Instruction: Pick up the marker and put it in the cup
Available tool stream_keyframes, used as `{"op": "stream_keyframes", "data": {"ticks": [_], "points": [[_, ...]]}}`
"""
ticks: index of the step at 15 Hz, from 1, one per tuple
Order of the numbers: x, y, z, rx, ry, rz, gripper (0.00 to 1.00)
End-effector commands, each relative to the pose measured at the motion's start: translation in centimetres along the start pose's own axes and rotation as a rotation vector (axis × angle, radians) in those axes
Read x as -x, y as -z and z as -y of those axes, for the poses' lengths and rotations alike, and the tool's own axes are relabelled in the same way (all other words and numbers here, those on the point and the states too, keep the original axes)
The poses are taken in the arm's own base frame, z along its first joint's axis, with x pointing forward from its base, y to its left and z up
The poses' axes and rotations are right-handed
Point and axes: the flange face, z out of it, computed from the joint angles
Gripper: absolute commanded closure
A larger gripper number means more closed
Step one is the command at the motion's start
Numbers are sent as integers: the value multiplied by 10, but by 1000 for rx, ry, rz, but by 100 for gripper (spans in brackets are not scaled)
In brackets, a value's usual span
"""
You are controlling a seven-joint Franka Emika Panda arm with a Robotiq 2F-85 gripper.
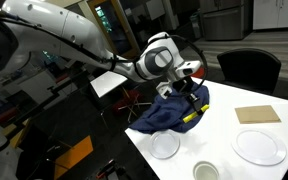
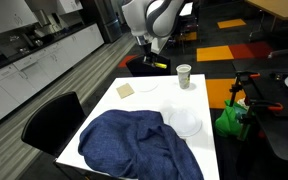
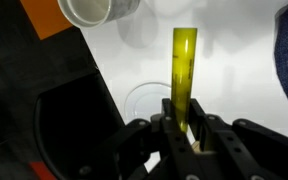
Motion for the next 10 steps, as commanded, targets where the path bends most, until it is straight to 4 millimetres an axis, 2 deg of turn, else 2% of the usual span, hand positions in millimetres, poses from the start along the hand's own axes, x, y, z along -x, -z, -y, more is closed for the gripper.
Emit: {"op": "stream_keyframes", "data": {"ticks": [1,4,10], "points": [[10,2,1,72,-176,-59,95],[15,0,3,152,-319,-116,95],[28,11,5,308,-583,-282,95]]}}
